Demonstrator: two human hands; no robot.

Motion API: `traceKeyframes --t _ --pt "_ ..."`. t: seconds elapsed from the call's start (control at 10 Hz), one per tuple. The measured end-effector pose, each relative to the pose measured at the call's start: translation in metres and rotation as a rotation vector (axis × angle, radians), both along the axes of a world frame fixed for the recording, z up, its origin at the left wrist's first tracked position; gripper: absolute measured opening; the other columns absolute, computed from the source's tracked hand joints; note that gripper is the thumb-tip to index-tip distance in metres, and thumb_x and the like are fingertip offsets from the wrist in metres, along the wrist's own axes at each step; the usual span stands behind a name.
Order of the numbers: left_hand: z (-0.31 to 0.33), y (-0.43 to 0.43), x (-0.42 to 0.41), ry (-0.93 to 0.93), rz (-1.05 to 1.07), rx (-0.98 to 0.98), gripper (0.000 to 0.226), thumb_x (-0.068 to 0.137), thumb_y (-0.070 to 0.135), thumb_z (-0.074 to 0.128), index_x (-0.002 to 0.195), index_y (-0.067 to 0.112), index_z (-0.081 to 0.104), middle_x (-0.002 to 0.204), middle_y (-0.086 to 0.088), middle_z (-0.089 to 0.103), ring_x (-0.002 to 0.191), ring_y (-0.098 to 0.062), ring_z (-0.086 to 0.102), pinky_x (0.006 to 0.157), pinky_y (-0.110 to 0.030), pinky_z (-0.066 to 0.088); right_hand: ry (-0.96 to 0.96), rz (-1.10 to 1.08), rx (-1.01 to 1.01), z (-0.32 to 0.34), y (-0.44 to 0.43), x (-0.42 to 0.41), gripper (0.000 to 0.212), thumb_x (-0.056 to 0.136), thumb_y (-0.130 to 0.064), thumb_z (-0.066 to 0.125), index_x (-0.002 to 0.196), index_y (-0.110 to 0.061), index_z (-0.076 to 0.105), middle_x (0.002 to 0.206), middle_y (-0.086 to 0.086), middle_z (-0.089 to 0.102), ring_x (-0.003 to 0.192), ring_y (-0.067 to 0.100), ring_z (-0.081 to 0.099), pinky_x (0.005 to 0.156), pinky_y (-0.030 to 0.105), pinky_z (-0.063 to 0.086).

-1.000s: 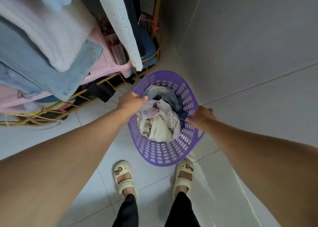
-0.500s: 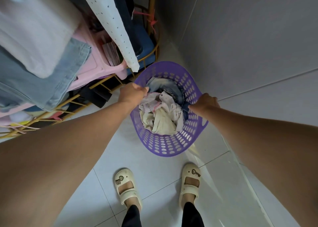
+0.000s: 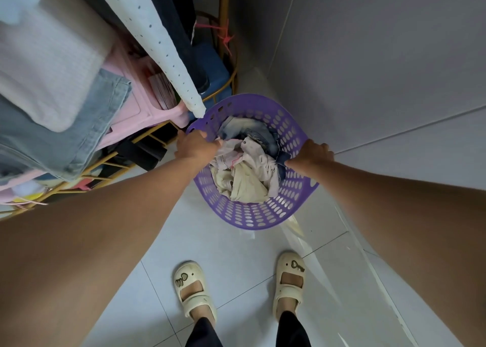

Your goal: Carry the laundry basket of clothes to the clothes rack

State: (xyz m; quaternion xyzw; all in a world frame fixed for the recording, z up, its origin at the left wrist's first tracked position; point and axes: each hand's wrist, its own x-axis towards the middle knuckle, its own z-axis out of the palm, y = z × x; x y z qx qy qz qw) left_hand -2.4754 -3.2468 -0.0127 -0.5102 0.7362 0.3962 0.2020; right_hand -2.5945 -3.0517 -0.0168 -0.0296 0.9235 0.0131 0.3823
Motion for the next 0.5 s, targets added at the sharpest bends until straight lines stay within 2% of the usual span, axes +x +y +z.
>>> traceKeyframes --t 0.2,0.3,0.4,0.5 --pt "0.015 0.001 0.003 -0.054 -0.12 -0.035 0.059 0.096 0.043 0.055 0.143 0.009 0.047 0.157 -0.016 0.032 0.143 -0.033 0.036 0.109 -0.04 0.043 -0.152 0.156 0.062 0.026 0.001 -0.002 0.071 0.079 -0.042 0.071 0.136 -0.008 0.045 0.131 0.017 0.056 0.118 0.035 0.059 0.099 0.045 0.051" --pt "0.023 0.001 0.006 -0.051 -0.125 -0.016 0.054 0.095 0.043 0.056 0.137 0.009 0.053 0.147 -0.014 0.044 0.128 -0.031 0.051 0.099 -0.034 0.048 -0.16 0.202 0.042 0.037 0.0 -0.002 0.065 0.081 -0.039 0.069 0.134 -0.007 0.049 0.129 0.015 0.061 0.116 0.033 0.061 0.097 0.04 0.052" --pt "0.036 0.005 0.013 0.013 -0.121 -0.023 0.024 0.096 0.039 0.057 0.095 0.015 0.06 0.116 -0.009 0.054 0.095 -0.023 0.052 0.079 -0.029 0.043 -0.133 0.22 0.033 0.051 -0.002 0.003 0.063 0.082 -0.041 0.068 0.132 -0.007 0.051 0.127 0.013 0.063 0.112 0.031 0.065 0.09 0.035 0.055" --pt "0.045 0.011 0.022 0.015 -0.117 0.003 0.046 0.096 0.038 0.057 0.13 0.006 0.057 0.132 -0.012 0.057 0.112 -0.029 0.059 0.089 -0.032 0.047 -0.106 0.19 0.021 0.057 0.0 0.012 0.067 0.08 -0.044 0.068 0.134 -0.009 0.047 0.129 0.013 0.061 0.114 0.033 0.063 0.093 0.04 0.054"
